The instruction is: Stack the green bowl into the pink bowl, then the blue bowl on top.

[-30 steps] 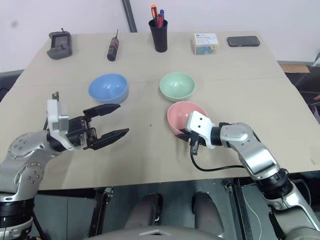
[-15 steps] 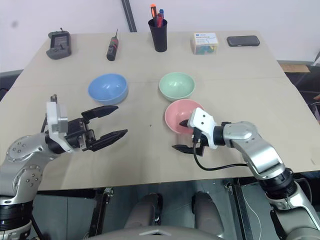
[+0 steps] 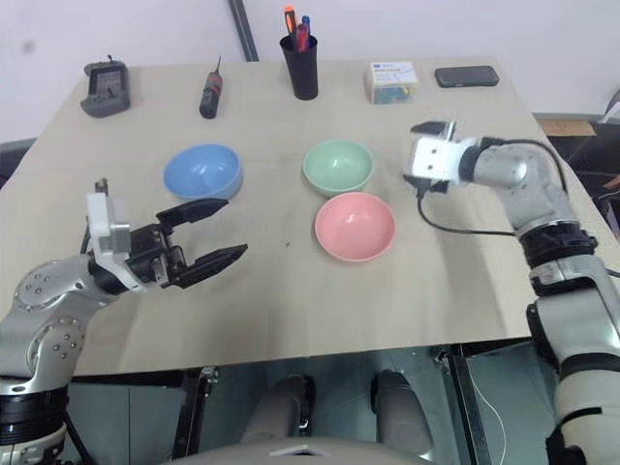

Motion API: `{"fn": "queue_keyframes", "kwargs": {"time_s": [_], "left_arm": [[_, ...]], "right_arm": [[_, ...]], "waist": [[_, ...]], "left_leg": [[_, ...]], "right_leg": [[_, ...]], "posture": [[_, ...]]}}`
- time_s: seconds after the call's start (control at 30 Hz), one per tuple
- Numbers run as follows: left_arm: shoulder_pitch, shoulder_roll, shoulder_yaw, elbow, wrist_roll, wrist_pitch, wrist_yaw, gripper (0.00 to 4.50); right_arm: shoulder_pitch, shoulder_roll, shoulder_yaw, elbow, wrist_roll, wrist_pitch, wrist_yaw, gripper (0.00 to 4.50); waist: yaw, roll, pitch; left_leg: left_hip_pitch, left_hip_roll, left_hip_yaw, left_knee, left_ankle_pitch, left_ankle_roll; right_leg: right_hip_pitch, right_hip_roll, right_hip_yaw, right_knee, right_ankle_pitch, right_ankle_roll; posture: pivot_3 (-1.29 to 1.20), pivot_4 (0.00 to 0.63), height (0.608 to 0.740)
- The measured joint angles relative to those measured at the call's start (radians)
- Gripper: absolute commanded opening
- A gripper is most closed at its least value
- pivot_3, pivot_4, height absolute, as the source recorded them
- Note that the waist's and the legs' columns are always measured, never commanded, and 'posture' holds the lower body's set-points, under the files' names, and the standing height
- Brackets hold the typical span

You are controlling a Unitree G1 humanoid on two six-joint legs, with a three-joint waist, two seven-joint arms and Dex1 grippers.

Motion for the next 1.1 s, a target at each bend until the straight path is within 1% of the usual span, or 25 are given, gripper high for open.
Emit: {"fn": "queue_keyframes", "kwargs": {"time_s": [0.03, 0.07, 0.13, 0.27, 0.3, 0.4, 0.63, 0.67, 0.9, 1.03, 1.1], "left_arm": [[0.002, 0.000, 0.000, -0.001, 0.000, 0.001, 0.001, 4.50], [0.021, 0.000, 0.009, -0.011, 0.000, 0.002, 0.007, 4.50], [0.050, 0.000, 0.022, -0.024, -0.001, 0.005, 0.016, 4.50], [0.109, 0.001, 0.074, -0.079, -0.013, 0.013, 0.043, 4.50], [0.121, 0.001, 0.081, -0.093, -0.020, 0.017, 0.050, 4.50], [0.157, 0.001, 0.101, -0.128, -0.030, 0.026, 0.066, 4.50], [0.222, 0.001, 0.155, -0.183, -0.045, 0.040, 0.104, 4.50], [0.228, 0.001, 0.158, -0.191, -0.047, 0.040, 0.107, 4.50], [0.253, -0.001, 0.164, -0.208, -0.059, 0.040, 0.127, 4.50], [0.247, -0.003, 0.163, -0.207, -0.059, 0.040, 0.134, 4.50], [0.236, -0.005, 0.160, -0.205, -0.058, 0.040, 0.138, 4.50]], "right_arm": [[-0.007, 0.012, 0.012, 0.023, -0.019, -0.021, -0.019, 4.34], [-0.034, 0.045, 0.042, 0.088, -0.062, -0.074, -0.071, 4.34], [-0.072, 0.080, 0.084, 0.167, -0.125, -0.140, -0.153, 4.34], [-0.144, 0.109, 0.122, 0.270, -0.210, -0.200, -0.266, 4.34], [-0.151, 0.118, 0.127, 0.285, -0.221, -0.210, -0.280, 4.12], [-0.157, 0.149, 0.144, 0.320, -0.247, -0.222, -0.297, 3.20], [-0.160, 0.182, 0.169, 0.369, -0.294, -0.228, -0.302, 0.08], [-0.160, 0.185, 0.171, 0.375, -0.297, -0.227, -0.306, 0.01], [-0.201, 0.168, 0.171, 0.374, -0.302, -0.254, -0.304, 0.01], [-0.249, 0.101, 0.127, 0.349, -0.248, -0.318, -0.210, 0.01], [-0.250, 0.077, 0.092, 0.328, -0.187, -0.348, -0.125, 0.01]], "waist": [[-0.004, 0.000, 0.000], [-0.009, 0.000, 0.000], [-0.012, 0.000, 0.000], [-0.011, 0.000, 0.000], [-0.011, 0.000, 0.000], [-0.012, 0.000, 0.000], [-0.012, 0.000, 0.000], [-0.012, 0.000, 0.000], [-0.012, 0.001, 0.000], [-0.010, 0.001, 0.000], [-0.011, 0.001, 0.000]], "left_leg": [[0.000, 0.000, 0.000, 0.000, 0.000, 0.000], [0.000, 0.000, 0.001, 0.000, 0.000, 0.000], [0.000, 0.000, 0.001, -0.001, 0.000, 0.000], [0.001, 0.000, 0.000, 0.000, 0.000, 0.000], [0.001, 0.000, 0.000, 0.000, 0.000, 0.000], [0.001, 0.000, 0.000, 0.000, 0.000, 0.000], [0.002, 0.000, 0.000, 0.000, 0.000, 0.000], [0.002, 0.000, 0.000, 0.000, 0.000, 0.000], [0.002, 0.000, 0.000, 0.000, 0.000, 0.000], [0.002, 0.000, -0.001, 0.000, 0.000, 0.001], [0.001, 0.000, 0.000, 0.000, -0.001, 0.002]], "right_leg": [[0.000, 0.000, 0.000, 0.000, 0.000, 0.000], [-0.001, 0.000, 0.001, 0.000, 0.000, 0.000], [-0.001, 0.000, 0.002, -0.001, 0.000, 0.000], [0.000, 0.000, 0.001, 0.000, 0.000, 0.000], [0.000, 0.000, 0.001, 0.001, 0.000, 0.000], [0.000, 0.000, 0.001, 0.002, 0.000, 0.000], [0.000, 0.000, 0.002, 0.002, 0.000, 0.000], [0.000, 0.000, 0.002, 0.002, 0.000, 0.000], [0.000, 0.000, 0.002, 0.002, 0.000, 0.000], [0.001, 0.000, 0.001, 0.001, 0.000, 0.000], [0.001, 0.000, 0.001, 0.001, 0.000, 0.000]], "posture": [[0.00, 0.150, 0.740], [0.00, 0.150, 0.740], [0.00, 0.150, 0.740], [0.00, 0.150, 0.740], [0.00, 0.150, 0.740], [0.00, 0.150, 0.740], [0.00, 0.150, 0.740], [0.00, 0.150, 0.740], [0.00, 0.150, 0.740], [0.00, 0.150, 0.740], [0.00, 0.150, 0.740]]}}
